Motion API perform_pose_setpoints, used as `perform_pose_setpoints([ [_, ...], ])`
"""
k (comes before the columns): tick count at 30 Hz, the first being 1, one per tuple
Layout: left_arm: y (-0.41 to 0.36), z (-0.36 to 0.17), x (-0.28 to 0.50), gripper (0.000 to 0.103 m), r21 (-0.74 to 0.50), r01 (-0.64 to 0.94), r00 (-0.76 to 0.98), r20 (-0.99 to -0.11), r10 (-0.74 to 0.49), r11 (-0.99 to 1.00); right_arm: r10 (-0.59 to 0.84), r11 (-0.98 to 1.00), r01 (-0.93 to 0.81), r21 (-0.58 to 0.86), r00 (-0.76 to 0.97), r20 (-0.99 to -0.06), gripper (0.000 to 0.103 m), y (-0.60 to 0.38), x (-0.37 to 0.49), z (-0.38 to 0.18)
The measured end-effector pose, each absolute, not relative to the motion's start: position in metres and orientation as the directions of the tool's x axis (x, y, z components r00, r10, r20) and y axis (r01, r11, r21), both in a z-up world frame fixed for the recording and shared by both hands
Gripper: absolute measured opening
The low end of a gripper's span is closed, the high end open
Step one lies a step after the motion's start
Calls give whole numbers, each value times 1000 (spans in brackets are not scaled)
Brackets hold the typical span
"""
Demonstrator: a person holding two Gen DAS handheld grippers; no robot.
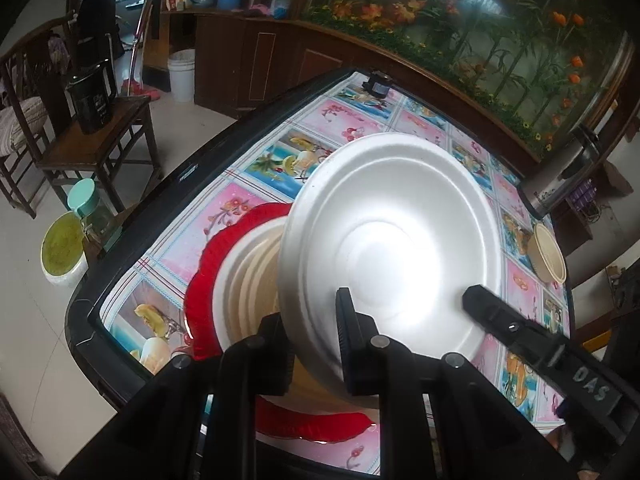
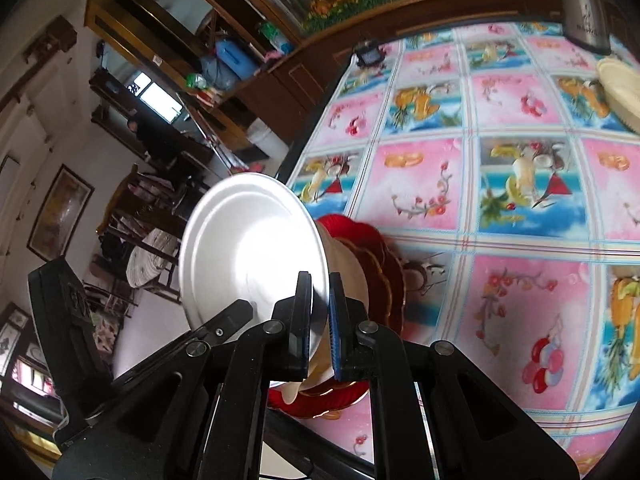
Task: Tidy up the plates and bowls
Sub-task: 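Lower the white bowl onto the beige paper plate with both tools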
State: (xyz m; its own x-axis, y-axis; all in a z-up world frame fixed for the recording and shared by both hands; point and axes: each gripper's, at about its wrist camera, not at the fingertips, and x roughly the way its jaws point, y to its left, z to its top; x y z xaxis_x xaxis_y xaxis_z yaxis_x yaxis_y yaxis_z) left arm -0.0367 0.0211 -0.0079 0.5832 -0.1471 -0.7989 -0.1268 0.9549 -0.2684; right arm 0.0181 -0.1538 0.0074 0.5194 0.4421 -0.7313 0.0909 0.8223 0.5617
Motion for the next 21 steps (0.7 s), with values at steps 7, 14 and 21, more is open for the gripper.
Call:
perform_pose_setpoints([
  [7,26,-20,-30,17,-258,-153,551,-824,-135,954,447,823,95,560,499,-742,8,-144,27,-9],
  [14,32,-15,-34,17,-277,-156,557,-817,-147,948,506,786,104,609,457,-732,8,-145,32,-19],
  [21,49,-27,-29,17,-325,-191,521,-834,-185,926,500,809,81,582,424,-755,9,-131,36,-18],
])
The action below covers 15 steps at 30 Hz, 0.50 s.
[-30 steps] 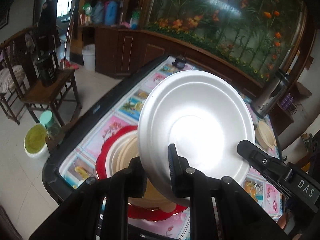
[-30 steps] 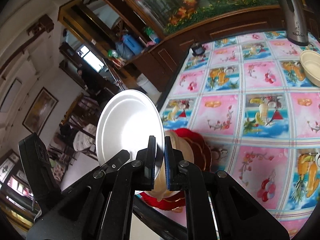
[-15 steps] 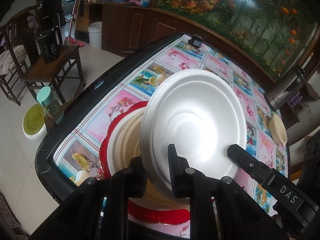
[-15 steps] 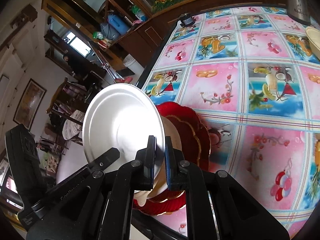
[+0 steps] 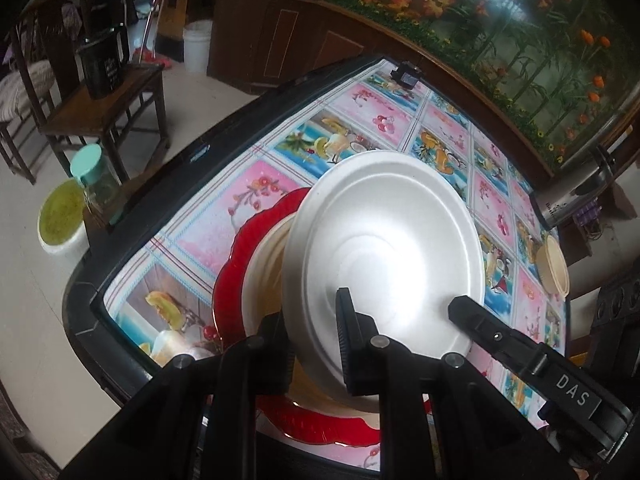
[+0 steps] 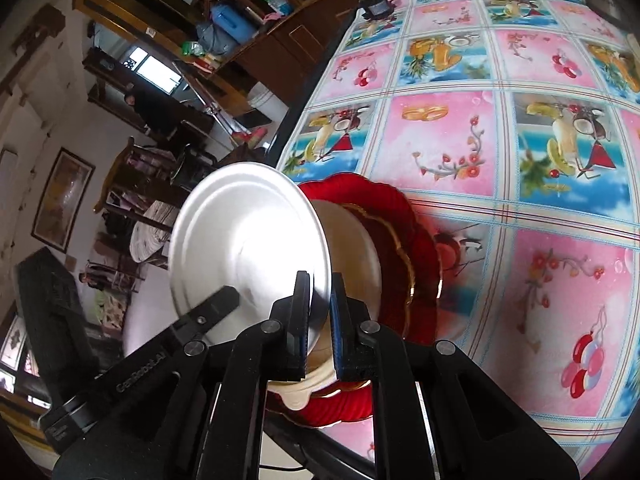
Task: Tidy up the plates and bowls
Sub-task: 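Lower the white bowl onto the beige paper plate with both tools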
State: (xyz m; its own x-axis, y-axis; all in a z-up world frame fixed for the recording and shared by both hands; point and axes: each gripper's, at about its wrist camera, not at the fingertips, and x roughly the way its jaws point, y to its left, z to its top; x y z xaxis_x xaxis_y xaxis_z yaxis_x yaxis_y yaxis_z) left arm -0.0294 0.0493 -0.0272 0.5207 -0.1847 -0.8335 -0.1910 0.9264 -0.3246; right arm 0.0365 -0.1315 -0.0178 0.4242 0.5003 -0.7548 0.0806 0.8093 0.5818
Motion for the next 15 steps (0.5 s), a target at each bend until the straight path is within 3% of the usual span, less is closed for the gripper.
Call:
perform_pose_setpoints([
  [7,49,-33,-28,17,-296,-200,502,-850,-162,934,488,821,89,564,406,-773,9,-128,37,-25],
  [15,53,-25,-32,18,-191,-218,519,-853,-52,957,478,826,96,555,402,-781,8,-130,36,-30],
])
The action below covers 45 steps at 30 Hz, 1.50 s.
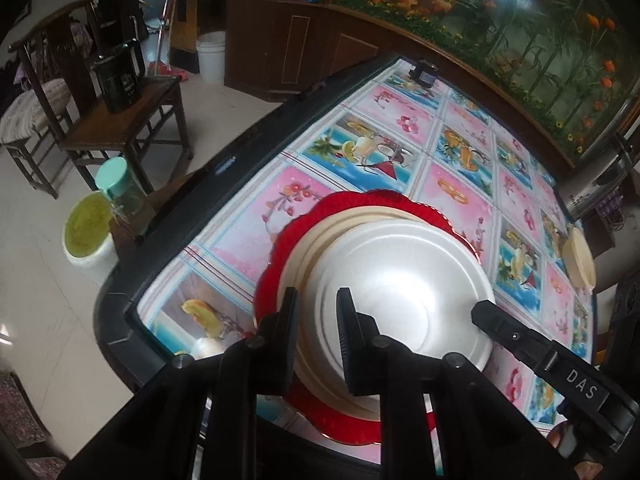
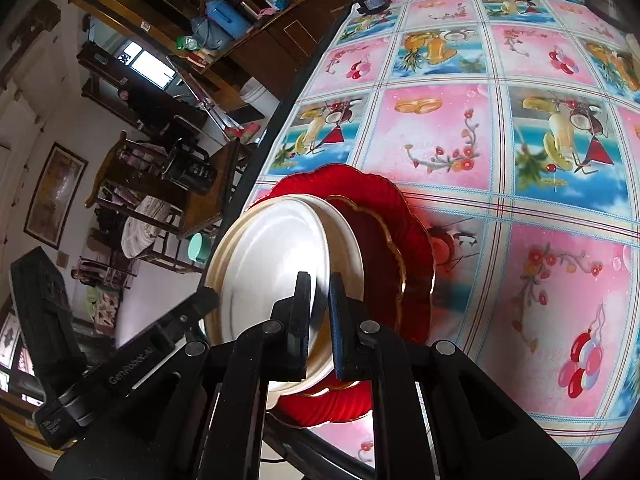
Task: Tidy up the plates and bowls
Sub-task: 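Lower the white bowl onto the beige paper plate with both tools, then open both tools and pull them away from the stack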
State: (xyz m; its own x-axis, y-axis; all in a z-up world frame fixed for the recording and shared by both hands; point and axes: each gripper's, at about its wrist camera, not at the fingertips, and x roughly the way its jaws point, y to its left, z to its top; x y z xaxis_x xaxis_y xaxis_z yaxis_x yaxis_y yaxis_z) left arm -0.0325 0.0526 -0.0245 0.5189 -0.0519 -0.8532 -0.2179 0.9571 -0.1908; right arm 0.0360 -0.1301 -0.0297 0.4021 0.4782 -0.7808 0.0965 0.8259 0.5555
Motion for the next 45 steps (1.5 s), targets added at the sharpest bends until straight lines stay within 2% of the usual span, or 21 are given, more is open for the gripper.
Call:
perform_pose_setpoints([
  [4,54,-19,-37,18,-169,-226,542,-840,-21,959,474,828,90,554,414,-777,9,-133,34,-27],
  [8,56,-11,-40,18,-167,-230,567,-824,-7,959,495,800,75,595,477,-726,9,-148,29,-13],
  [23,51,-15,-37,18,-182,-215,560,-828,-31,960,475,819,87,567,450,-756,9,-139,36,-33],
  [28,47,-13,-37,18,-196,-204,561,-826,-50,959,515,770,89,632,498,-698,9,-158,32,-19],
  [33,23,-10,-37,18,-216,-138,565,-819,-103,967,476,765,139,629,536,-697,9,-192,24,-18],
  [45,-65,-17,-42,18,-177,51,547,-819,-176,983,426,708,306,636,533,-731,9,-277,-10,-70],
])
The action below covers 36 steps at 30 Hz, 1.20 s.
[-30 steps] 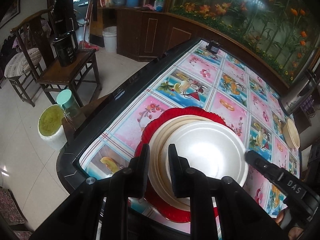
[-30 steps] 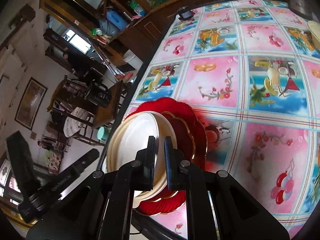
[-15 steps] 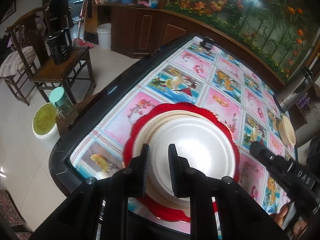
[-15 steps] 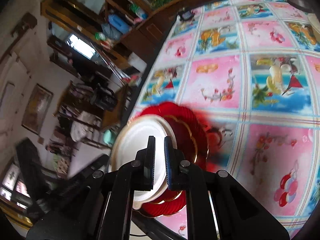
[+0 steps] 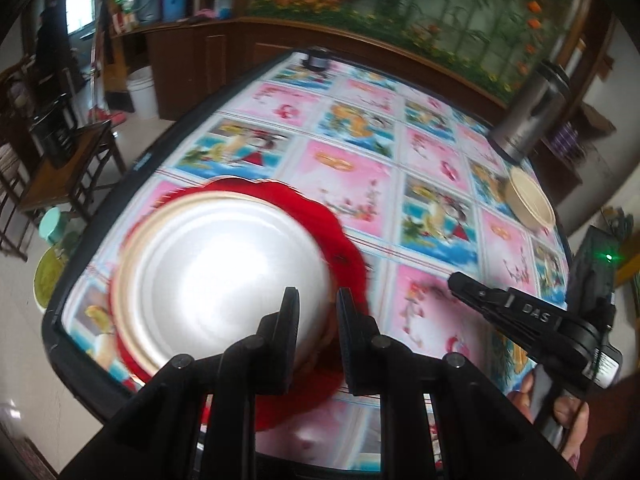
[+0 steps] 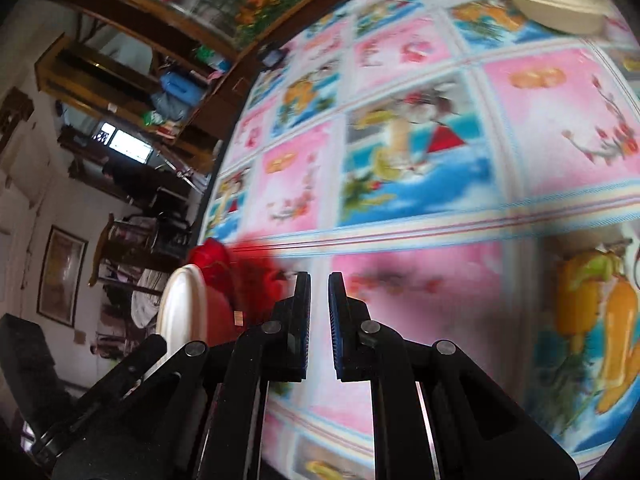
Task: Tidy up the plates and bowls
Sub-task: 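Open both tools and pull them away from the stack, then move both tools to the beige paper bowl and grasp its rim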
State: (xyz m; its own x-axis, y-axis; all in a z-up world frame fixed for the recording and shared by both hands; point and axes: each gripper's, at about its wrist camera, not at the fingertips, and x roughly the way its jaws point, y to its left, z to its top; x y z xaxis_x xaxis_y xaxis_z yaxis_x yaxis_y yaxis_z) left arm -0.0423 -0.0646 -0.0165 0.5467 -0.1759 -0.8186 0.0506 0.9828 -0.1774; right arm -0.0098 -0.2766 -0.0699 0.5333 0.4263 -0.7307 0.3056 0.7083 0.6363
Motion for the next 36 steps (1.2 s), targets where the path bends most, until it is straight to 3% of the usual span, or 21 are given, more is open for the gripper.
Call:
perform_pose_setpoints([
  [10,-128,-36,-38,18,-121,171,486,-853,-191,978,409,687,334,645,555,-724,9,-311,-24,-84],
  [27,-205,-36,-14,18,-42,275,481,-859,-176,960,330,670,369,644,629,-704,9,-395,-31,-59],
  [36,-244,-47,13,18,-57,323,410,-891,-194,945,191,648,465,602,666,-721,8,-470,-51,-49],
])
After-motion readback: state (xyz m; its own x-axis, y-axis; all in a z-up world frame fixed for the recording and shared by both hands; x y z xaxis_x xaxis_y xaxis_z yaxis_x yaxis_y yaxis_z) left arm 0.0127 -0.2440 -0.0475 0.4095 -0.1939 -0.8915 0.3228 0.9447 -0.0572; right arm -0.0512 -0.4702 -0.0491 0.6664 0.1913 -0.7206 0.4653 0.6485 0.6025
